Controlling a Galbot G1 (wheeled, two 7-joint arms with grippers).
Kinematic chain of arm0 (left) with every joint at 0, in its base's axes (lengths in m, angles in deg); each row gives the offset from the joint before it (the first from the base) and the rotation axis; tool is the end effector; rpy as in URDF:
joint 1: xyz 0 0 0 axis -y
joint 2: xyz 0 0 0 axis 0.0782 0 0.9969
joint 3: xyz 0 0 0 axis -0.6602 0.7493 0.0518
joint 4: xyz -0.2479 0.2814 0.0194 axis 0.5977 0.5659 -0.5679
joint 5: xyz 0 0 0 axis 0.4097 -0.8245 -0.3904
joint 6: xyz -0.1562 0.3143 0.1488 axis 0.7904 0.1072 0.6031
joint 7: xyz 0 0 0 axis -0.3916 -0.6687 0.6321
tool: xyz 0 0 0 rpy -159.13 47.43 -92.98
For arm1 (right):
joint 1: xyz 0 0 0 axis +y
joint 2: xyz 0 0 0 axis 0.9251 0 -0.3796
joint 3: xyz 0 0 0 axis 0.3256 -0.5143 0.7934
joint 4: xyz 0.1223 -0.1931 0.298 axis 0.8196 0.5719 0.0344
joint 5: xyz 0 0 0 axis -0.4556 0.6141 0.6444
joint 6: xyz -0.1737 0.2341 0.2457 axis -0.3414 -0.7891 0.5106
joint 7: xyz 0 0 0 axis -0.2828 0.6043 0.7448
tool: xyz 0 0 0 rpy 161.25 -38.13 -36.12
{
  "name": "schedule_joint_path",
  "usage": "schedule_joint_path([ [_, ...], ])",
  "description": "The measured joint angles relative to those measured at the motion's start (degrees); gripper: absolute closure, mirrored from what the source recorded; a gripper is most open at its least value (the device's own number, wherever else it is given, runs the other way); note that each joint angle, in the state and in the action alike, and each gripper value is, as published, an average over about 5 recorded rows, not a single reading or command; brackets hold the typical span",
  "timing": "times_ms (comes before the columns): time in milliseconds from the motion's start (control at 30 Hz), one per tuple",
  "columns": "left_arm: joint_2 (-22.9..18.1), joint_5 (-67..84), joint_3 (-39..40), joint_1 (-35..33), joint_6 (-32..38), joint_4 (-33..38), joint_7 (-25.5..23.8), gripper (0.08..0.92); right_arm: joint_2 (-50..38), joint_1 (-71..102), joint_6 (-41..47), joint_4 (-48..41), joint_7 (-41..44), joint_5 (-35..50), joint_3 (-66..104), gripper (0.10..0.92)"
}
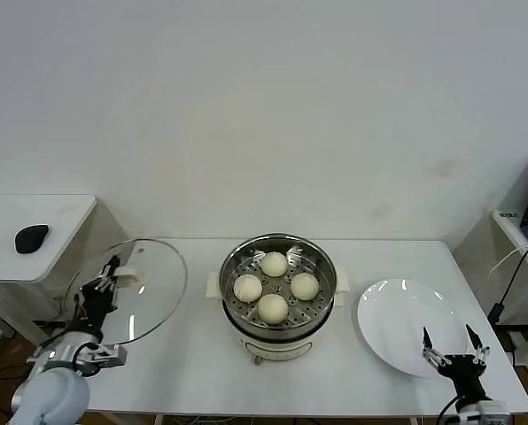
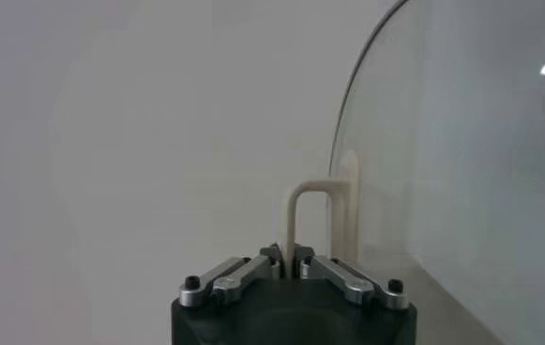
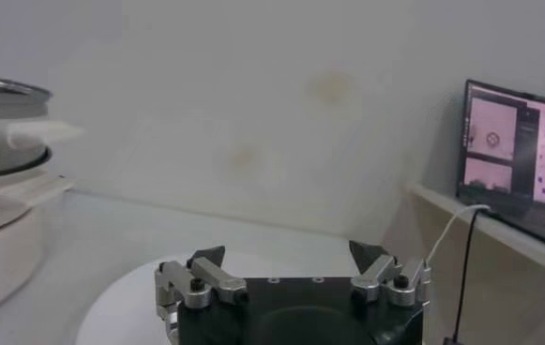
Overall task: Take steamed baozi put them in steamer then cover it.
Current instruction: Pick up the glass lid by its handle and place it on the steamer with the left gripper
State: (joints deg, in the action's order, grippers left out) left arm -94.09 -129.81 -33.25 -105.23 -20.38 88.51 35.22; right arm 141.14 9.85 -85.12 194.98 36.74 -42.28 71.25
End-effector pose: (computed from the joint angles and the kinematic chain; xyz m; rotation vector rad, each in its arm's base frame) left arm 0.2717 0.1462 -0.2798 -0.0274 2.2717 2.1363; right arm 0.1563 -0.1767 -0.3791 -0.2090 -2.9865 0.3963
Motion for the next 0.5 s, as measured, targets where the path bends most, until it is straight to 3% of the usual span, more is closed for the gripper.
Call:
schedule_joint_path([
  [233,0.4,-1.8,9.7,6.6,-5.4,3.0,-3.7,0.855,1.4,-0.5,-1.5,-0.5,-1.4,-4.5,-0.2,0.203],
  [500,-4.9,-9.5,21.5,16.5,-11.4,2.9,-10.0,0.855,2.8,-1.5,-2.2,-1.5,-3.1,-9.2,-1.2,0.203],
])
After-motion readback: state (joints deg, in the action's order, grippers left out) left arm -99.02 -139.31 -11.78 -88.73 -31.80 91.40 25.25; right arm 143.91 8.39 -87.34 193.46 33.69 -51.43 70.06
